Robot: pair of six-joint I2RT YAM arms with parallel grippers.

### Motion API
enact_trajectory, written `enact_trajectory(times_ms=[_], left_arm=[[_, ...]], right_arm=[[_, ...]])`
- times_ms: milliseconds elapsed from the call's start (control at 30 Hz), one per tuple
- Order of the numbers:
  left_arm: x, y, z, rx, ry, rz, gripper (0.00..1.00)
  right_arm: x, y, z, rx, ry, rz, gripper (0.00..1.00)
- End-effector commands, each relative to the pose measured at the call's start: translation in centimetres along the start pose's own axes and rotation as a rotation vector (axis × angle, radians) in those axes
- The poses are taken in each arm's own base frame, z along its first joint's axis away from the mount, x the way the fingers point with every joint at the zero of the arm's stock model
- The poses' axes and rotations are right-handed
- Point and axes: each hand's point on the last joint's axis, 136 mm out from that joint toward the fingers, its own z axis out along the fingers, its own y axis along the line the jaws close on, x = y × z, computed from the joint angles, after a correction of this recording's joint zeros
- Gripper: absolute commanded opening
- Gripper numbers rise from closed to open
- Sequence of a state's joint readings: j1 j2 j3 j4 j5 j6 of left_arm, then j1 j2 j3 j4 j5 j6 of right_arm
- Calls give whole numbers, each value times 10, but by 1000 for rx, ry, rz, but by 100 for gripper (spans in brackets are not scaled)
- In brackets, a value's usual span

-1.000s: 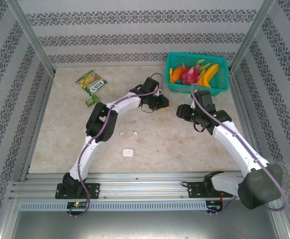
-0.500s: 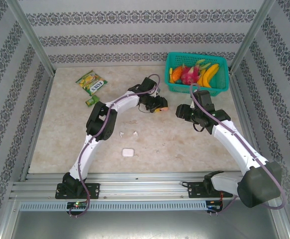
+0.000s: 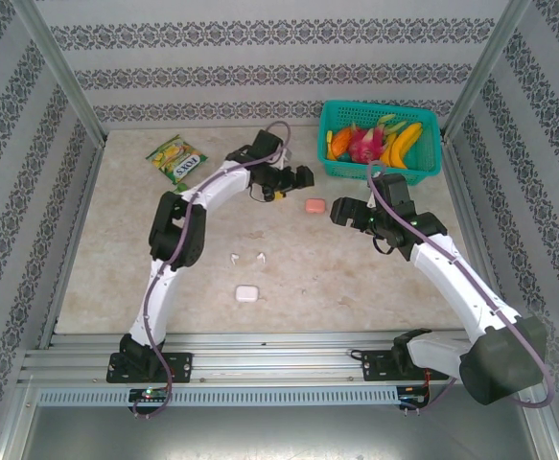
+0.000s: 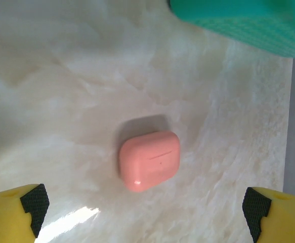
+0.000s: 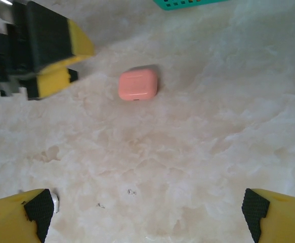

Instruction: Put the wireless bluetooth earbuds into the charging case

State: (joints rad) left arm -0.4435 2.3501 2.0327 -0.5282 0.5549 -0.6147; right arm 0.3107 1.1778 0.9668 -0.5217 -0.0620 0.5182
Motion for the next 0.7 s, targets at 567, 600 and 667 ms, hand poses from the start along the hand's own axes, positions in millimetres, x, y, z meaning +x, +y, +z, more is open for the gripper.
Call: enact_trajectory(times_ms=[567, 600, 667], left_arm=[[-14, 89, -238, -427, -561, 6, 100], [-12, 96, -244, -440, -578, -12, 100], [-8, 107, -256, -430, -612, -55, 100]], right_arm=[[117, 125, 62, 26, 288, -146, 92], [125, 131, 66, 42, 308, -145, 92], [143, 144, 73, 83, 347, -143, 91]])
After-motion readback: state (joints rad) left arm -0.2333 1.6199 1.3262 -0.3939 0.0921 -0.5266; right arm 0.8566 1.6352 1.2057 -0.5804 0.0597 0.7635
